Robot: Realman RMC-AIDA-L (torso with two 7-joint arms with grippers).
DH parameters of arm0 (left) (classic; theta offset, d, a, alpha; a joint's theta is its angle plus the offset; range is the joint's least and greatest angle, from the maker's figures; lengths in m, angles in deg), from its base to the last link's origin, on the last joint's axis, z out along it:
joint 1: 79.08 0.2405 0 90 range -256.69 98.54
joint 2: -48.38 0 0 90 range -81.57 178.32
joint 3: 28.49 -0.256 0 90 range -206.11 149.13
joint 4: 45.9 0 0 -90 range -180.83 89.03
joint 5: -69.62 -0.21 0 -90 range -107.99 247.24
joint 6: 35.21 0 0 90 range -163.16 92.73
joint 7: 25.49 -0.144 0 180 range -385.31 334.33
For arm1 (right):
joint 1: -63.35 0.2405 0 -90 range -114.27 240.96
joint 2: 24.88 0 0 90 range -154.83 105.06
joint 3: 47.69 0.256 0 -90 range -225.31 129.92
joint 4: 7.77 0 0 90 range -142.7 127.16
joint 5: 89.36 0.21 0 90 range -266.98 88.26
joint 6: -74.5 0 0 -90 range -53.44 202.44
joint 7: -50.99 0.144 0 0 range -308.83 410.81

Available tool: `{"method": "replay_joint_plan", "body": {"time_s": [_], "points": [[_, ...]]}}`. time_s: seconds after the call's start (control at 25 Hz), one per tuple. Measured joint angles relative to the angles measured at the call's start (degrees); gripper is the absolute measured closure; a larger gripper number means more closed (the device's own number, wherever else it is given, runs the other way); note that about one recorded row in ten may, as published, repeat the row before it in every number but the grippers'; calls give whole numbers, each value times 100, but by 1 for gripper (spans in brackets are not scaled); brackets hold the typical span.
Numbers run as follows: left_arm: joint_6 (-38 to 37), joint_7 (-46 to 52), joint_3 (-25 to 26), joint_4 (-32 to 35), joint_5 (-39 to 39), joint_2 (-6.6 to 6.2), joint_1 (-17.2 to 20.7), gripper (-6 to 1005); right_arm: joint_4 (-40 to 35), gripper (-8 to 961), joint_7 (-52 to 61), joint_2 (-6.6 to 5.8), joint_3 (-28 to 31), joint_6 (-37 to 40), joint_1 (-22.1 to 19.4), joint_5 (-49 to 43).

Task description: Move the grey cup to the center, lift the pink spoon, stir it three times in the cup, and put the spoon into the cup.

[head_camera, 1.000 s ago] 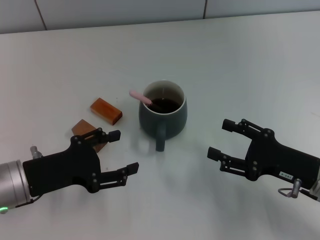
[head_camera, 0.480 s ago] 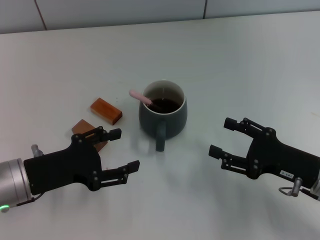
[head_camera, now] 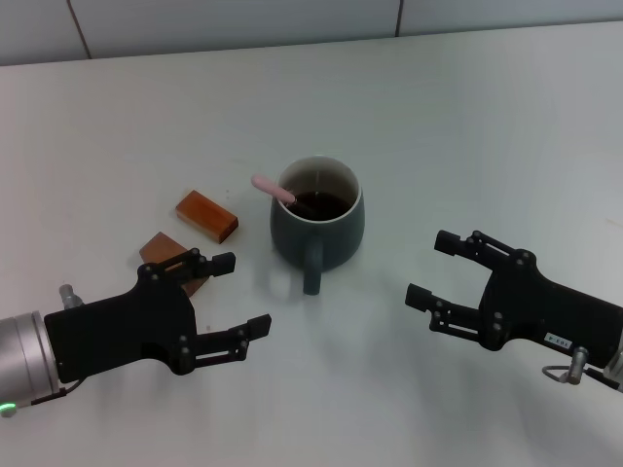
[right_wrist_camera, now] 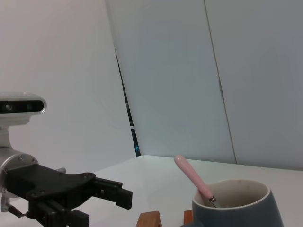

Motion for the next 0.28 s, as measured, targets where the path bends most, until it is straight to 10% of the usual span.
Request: {"method": "replay_joint_plan", "body": {"time_s": [0.28], "points": [[-4,0,-23,0,31,0,3,143,15,106,0,0,-20,18,15,0]]}}
